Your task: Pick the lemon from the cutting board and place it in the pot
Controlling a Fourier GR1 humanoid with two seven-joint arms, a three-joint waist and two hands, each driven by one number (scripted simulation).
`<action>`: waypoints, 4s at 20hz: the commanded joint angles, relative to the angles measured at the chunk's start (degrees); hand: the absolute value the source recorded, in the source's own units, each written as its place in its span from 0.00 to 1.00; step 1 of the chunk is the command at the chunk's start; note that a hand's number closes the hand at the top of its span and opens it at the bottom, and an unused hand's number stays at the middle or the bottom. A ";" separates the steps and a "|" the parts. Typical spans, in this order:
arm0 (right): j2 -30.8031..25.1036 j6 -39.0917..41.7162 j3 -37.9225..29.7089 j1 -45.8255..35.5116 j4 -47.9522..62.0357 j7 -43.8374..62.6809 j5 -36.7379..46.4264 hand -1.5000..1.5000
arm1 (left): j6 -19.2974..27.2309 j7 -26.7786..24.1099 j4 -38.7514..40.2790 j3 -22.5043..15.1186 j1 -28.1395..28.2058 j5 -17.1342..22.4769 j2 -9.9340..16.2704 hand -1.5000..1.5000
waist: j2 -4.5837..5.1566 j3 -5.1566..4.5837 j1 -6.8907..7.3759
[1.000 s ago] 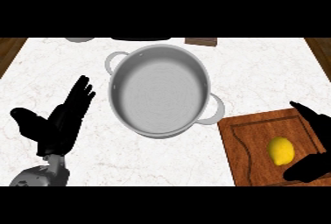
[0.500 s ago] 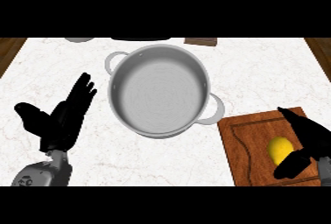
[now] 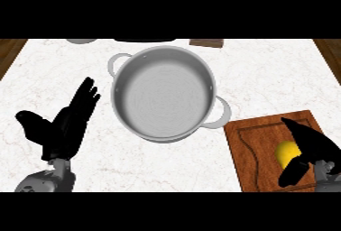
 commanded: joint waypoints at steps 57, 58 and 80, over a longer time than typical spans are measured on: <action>29.27 -8.26 13.70 -35.43 -11.05 34.47 60.28 1.00 | -2.81 0.46 3.23 0.66 -3.76 -1.91 -3.06 0.50 | 0.06 -0.33 3.92; 29.27 -9.18 13.11 -35.97 -8.78 34.47 60.61 1.00 | -3.24 0.59 3.09 -0.22 -4.14 -1.91 -3.42 0.50 | 0.18 -0.33 4.23; 29.28 -33.11 -6.05 -46.52 15.27 34.52 38.93 0.00 | -4.71 -0.54 4.28 -0.52 -4.86 -1.87 -3.17 0.50 | 0.94 -0.04 6.58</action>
